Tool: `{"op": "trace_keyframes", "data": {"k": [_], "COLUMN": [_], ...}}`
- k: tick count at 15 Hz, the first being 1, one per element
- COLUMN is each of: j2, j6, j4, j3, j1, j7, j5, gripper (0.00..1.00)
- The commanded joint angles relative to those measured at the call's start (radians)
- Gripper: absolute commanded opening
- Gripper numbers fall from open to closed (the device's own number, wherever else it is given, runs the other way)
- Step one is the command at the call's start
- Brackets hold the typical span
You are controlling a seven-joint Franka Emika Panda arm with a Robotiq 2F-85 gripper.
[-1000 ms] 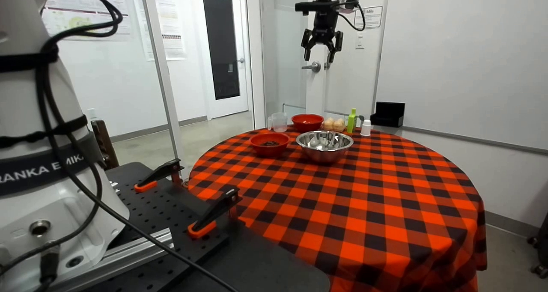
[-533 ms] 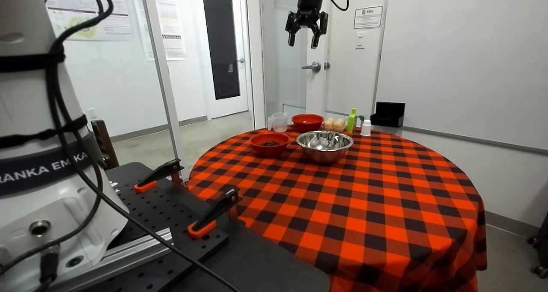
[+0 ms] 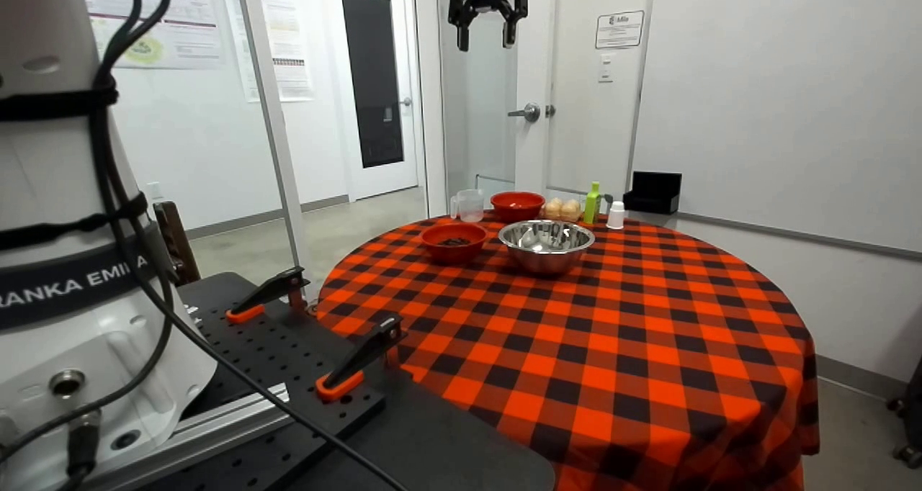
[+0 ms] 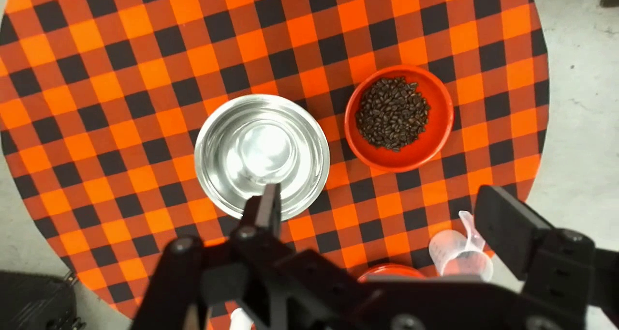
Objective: Pour the content from the silver bowl into the orange bowl
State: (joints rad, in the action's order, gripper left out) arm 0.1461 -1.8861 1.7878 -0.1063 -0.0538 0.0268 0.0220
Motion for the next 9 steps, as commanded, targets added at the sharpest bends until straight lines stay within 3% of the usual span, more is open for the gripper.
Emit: {"op": "trace_keyframes", "data": {"k": [1, 3, 4, 9], "j2": [-0.224, -0.334, -0.197, -0.324], "j6": [-0.088, -0.108, -0.050, -0.076], "j4": [0.246, 0.351, 0.204, 0.331], "j3": [0.028, 0.037, 0.035, 0.045], "j1": [0.028, 0.033, 0.040, 0.045], "j7": [-0.111, -0.155, -0.097, -0.124], "j5": [-0.011, -0.065, -0.022, -0.032], "gripper": [1.00, 1.00, 1.00, 1.00]}}
